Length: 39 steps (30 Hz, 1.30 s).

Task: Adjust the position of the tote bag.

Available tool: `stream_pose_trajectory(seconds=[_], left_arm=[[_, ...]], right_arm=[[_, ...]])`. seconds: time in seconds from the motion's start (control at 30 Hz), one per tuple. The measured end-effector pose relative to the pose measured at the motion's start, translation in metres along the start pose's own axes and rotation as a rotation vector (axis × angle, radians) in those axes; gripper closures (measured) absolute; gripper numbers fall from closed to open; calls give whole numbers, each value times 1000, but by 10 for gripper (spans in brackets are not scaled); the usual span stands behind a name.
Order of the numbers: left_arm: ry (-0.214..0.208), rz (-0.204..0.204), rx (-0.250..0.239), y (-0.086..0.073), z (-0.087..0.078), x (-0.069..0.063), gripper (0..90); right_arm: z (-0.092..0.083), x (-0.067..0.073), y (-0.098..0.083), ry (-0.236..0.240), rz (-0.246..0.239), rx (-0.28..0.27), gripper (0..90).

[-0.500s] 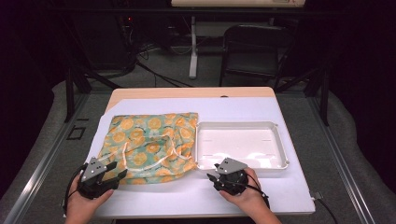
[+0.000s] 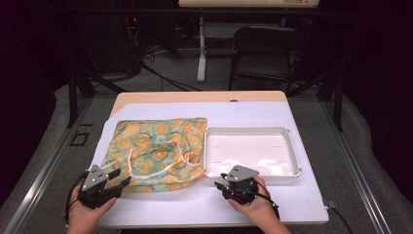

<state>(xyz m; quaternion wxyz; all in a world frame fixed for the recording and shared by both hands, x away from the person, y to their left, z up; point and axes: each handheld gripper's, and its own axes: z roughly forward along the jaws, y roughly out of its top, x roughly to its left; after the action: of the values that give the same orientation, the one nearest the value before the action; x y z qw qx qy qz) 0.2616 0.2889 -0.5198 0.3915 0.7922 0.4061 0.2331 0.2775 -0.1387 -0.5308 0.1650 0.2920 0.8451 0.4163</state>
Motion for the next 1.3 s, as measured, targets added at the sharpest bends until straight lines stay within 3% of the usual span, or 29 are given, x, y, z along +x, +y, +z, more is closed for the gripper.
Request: stream_pose_trajectory(seconds=[0.07,0.1,0.3,0.73,0.77,1.3], left_arm=[[-1,-2,-4,0,-1,0,519],[-3,1,-3,0,-1,0,519],[-7,2,5,-1,-1,0,517],[-27,82,24,1,2,-12,482],[-27,89,29,1,2,-13,481],[-37,160,62,2,6,-23,456]], right_arm=[[0,0,0,7,3,-7,616],[-1,1,1,-32,-1,18,616],[0,1,1,-30,4,15,614],[1,2,1,-23,-1,17,614],[5,1,0,10,6,-36,613],[8,2,-1,20,9,-47,606]])
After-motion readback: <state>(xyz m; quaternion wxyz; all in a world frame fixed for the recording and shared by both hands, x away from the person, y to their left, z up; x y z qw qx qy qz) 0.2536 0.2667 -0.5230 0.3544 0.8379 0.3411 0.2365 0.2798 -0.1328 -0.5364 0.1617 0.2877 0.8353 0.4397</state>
